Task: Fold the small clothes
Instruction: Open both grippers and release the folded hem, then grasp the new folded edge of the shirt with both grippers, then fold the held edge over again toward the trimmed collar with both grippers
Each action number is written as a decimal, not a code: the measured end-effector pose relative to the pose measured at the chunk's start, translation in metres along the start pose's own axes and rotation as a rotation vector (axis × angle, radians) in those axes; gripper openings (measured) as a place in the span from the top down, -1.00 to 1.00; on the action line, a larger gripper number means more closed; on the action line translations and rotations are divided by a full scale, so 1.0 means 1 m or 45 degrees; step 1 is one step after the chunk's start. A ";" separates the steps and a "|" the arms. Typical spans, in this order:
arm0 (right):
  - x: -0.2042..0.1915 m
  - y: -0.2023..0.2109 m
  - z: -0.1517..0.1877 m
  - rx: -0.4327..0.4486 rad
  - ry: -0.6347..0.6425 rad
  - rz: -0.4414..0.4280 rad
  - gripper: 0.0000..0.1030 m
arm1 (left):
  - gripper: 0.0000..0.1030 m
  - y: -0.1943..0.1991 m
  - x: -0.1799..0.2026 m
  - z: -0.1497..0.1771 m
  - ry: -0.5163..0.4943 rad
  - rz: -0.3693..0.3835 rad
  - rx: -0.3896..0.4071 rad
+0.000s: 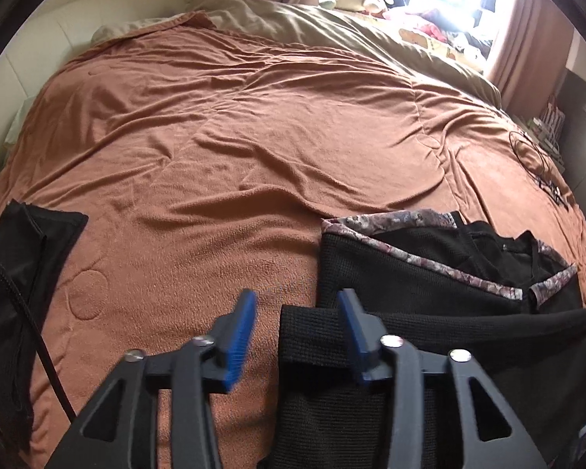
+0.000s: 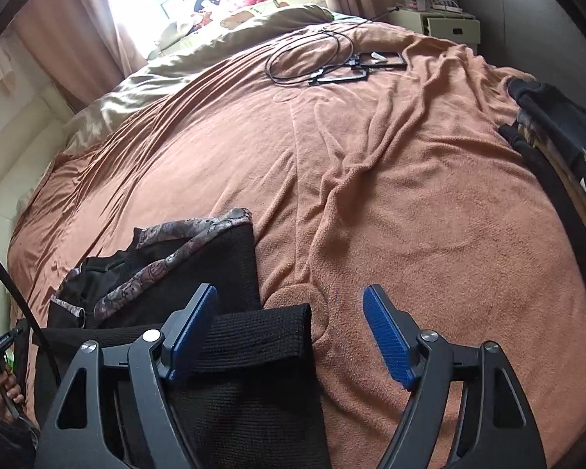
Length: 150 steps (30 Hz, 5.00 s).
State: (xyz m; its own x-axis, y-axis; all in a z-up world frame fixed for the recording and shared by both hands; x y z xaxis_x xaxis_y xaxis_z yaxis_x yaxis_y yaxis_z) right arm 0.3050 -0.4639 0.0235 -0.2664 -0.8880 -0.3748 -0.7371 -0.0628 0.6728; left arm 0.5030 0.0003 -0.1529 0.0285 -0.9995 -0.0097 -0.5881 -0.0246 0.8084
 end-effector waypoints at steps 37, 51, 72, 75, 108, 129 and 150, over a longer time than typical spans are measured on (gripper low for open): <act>-0.023 -0.097 -0.008 -0.241 0.370 0.216 -0.14 | -0.35 -0.077 0.031 -0.011 -0.276 -0.053 -0.177; 0.003 -0.091 -0.023 -0.184 0.234 0.058 0.67 | 0.09 -0.062 0.018 -0.036 -0.064 0.148 -0.122; 0.004 -0.078 -0.011 -0.228 0.249 0.019 0.52 | 0.27 -0.085 0.013 -0.011 -0.143 0.149 -0.195; 0.000 -0.087 -0.011 -0.238 0.273 0.025 0.52 | 0.44 -0.086 0.016 -0.013 -0.146 0.161 -0.199; -0.028 0.009 -0.056 0.049 0.264 0.078 0.91 | 0.88 0.024 0.020 -0.082 -0.066 0.005 0.138; -0.031 -0.110 -0.090 -0.113 0.269 0.157 0.91 | 0.87 -0.090 0.034 -0.089 -0.171 -0.133 -0.023; -0.016 -0.157 -0.089 -0.213 0.206 0.176 0.79 | 0.79 -0.139 0.048 -0.092 -0.271 -0.257 -0.158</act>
State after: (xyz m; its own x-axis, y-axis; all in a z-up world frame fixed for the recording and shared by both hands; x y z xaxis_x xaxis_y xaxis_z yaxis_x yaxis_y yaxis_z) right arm 0.4799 -0.4806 -0.0192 -0.2448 -0.9538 -0.1741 -0.5844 0.0019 0.8115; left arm 0.6603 -0.0427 -0.2121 -0.0432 -0.9562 -0.2894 -0.4841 -0.2334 0.8433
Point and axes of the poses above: each gripper's, at about its wrist camera, not at the fingertips, and y roughly against the way its jaws point, x to its right, z to its underside, the point moved 4 cm from there along -y, roughly the way its jaws point, and after that the axes turned 7 degrees about -z, right-handed, at the moved point
